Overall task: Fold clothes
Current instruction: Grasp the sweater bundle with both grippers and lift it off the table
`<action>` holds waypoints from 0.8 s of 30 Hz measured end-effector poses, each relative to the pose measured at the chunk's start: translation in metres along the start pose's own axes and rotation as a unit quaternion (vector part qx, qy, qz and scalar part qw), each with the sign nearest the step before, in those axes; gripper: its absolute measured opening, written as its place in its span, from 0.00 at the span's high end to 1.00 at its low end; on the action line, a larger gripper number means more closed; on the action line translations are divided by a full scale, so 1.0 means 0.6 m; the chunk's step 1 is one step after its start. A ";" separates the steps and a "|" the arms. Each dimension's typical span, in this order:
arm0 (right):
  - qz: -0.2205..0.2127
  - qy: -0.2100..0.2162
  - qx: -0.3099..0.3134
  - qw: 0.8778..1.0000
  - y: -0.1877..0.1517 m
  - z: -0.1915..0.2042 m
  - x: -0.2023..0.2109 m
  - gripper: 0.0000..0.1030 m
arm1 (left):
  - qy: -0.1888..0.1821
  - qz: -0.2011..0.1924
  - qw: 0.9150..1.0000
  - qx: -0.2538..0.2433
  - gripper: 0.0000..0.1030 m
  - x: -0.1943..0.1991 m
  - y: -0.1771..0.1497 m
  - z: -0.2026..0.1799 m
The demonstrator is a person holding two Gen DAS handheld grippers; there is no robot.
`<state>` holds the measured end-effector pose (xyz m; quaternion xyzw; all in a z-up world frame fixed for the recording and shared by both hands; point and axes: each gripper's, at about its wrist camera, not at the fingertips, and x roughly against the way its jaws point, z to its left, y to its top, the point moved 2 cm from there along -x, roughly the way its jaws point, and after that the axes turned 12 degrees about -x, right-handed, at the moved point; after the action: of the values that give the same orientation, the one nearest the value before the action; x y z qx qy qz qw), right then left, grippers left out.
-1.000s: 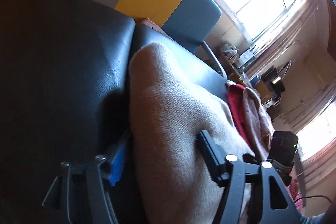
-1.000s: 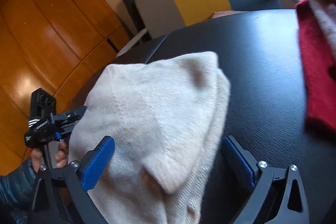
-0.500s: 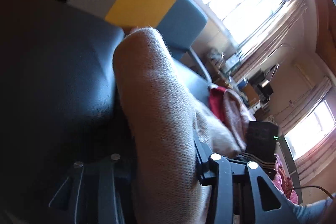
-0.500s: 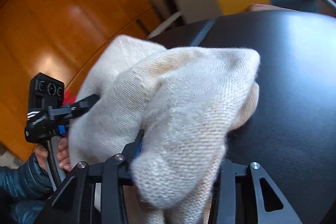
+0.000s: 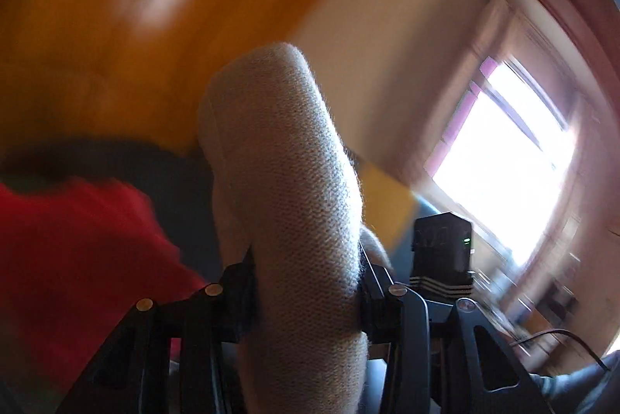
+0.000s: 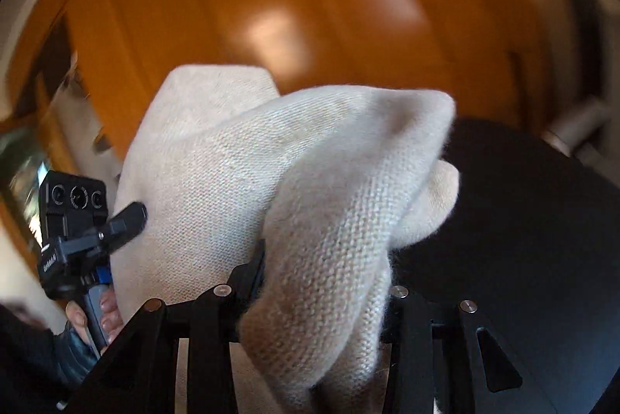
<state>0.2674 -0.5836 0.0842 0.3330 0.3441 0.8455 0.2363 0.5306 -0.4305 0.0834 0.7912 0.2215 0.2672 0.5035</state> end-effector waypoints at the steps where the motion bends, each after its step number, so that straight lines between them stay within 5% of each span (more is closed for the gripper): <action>1: 0.011 0.010 0.012 1.000 0.022 0.017 -0.043 0.61 | 0.027 -0.009 1.000 0.011 0.59 0.013 0.007 0.028; 4: 0.053 0.023 0.033 0.998 0.060 0.044 -0.169 0.61 | 0.105 -0.019 0.993 0.053 0.59 0.040 0.011 0.113; 7: 0.104 -0.002 0.035 0.994 0.062 0.027 -0.295 0.61 | 0.163 0.026 0.981 0.103 0.59 0.020 -0.027 0.197; 9: 0.133 -0.044 0.022 0.990 0.046 -0.012 -0.363 0.61 | 0.212 0.072 0.966 0.132 0.59 -0.008 -0.070 0.257; 12: 0.118 -0.049 -0.034 0.991 0.038 -0.079 -0.395 0.45 | 0.203 0.069 0.960 0.181 0.55 -0.021 -0.102 0.310; 18: 0.098 -0.093 -0.008 0.991 0.049 -0.065 -0.388 0.35 | 0.249 0.099 0.957 0.114 0.51 -0.040 -0.064 0.288; 24: 0.024 -0.169 0.119 0.978 0.076 -0.005 -0.334 0.36 | 0.375 0.121 0.918 0.042 0.48 -0.016 -0.023 0.275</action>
<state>0.3909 -0.7405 0.0362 0.5048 0.3895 0.7354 0.2294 0.6288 -0.5430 0.0109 0.6745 0.3076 0.5934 0.3134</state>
